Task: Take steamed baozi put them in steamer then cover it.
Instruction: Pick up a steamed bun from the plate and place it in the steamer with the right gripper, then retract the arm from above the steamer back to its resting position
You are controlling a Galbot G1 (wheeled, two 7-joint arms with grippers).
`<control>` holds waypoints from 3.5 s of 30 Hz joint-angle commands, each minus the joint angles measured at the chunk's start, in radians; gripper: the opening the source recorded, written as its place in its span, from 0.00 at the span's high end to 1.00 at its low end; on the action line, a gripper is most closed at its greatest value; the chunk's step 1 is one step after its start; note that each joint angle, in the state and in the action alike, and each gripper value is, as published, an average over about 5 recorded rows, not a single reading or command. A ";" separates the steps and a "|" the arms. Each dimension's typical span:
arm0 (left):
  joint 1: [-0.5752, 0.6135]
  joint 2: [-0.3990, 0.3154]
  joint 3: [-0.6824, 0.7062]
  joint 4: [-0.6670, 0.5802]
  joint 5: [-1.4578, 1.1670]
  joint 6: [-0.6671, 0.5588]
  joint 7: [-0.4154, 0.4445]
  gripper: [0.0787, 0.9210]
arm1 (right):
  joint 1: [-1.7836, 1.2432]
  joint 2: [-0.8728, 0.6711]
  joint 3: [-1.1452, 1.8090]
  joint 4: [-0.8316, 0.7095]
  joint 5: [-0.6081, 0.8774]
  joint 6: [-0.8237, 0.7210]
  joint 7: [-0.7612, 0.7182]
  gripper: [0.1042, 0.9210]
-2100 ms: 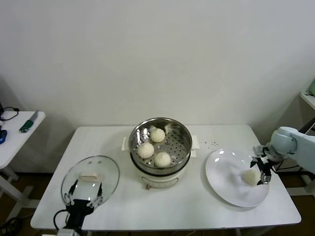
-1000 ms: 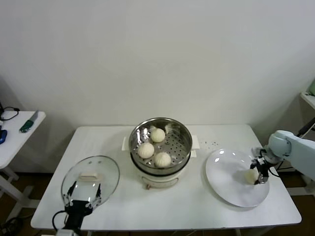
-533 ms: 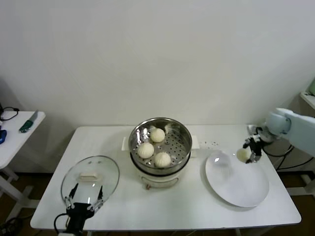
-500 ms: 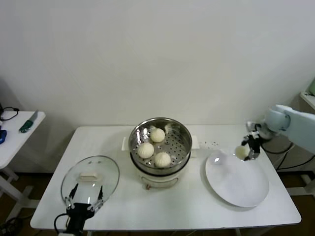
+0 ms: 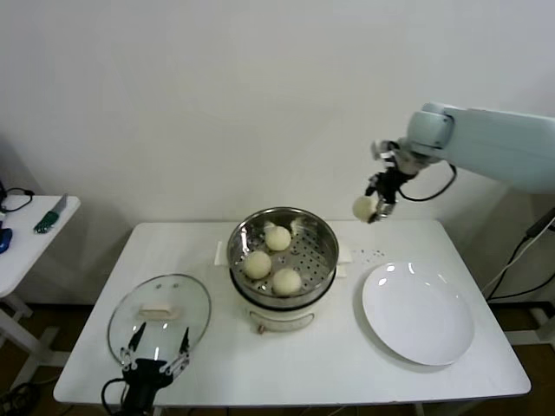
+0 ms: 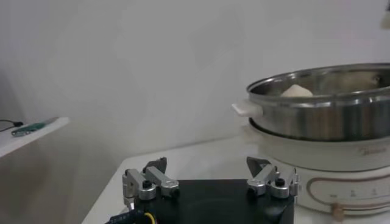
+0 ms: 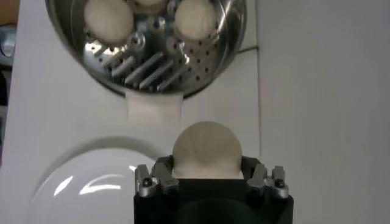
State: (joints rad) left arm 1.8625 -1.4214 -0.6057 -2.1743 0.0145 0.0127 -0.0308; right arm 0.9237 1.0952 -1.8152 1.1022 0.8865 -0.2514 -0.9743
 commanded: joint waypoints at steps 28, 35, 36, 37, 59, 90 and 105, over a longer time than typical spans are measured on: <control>-0.043 0.024 -0.017 0.040 -0.019 0.006 0.007 0.12 | -0.214 0.344 -0.100 -0.144 0.075 -0.033 0.022 0.26; -0.043 0.026 -0.016 0.045 -0.011 0.005 0.006 0.12 | -0.228 0.336 -0.090 -0.136 0.053 -0.041 0.040 0.24; -0.042 0.026 -0.016 0.045 -0.009 0.004 0.005 0.12 | -0.226 0.334 -0.089 -0.134 0.050 -0.042 0.040 0.24; -0.042 0.026 -0.016 0.045 -0.008 0.004 0.005 0.12 | -0.224 0.332 -0.088 -0.133 0.048 -0.042 0.040 0.23; -0.055 0.035 -0.015 0.027 0.019 0.013 -0.002 0.12 | -0.022 -0.008 0.016 0.173 0.109 0.196 0.396 0.12; -0.094 0.071 -0.054 -0.041 0.252 0.070 -0.014 0.12 | -1.880 -0.521 1.903 0.610 -0.279 0.398 1.037 0.12; -0.123 0.096 -0.096 0.008 0.939 0.109 0.009 0.12 | -2.376 -0.073 2.428 0.728 -0.453 0.350 0.871 0.12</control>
State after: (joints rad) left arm 1.7516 -1.3376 -0.6869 -2.1931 0.4651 0.0963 -0.0371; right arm -0.9957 0.7717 0.1389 1.7561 0.5653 0.1085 -0.0226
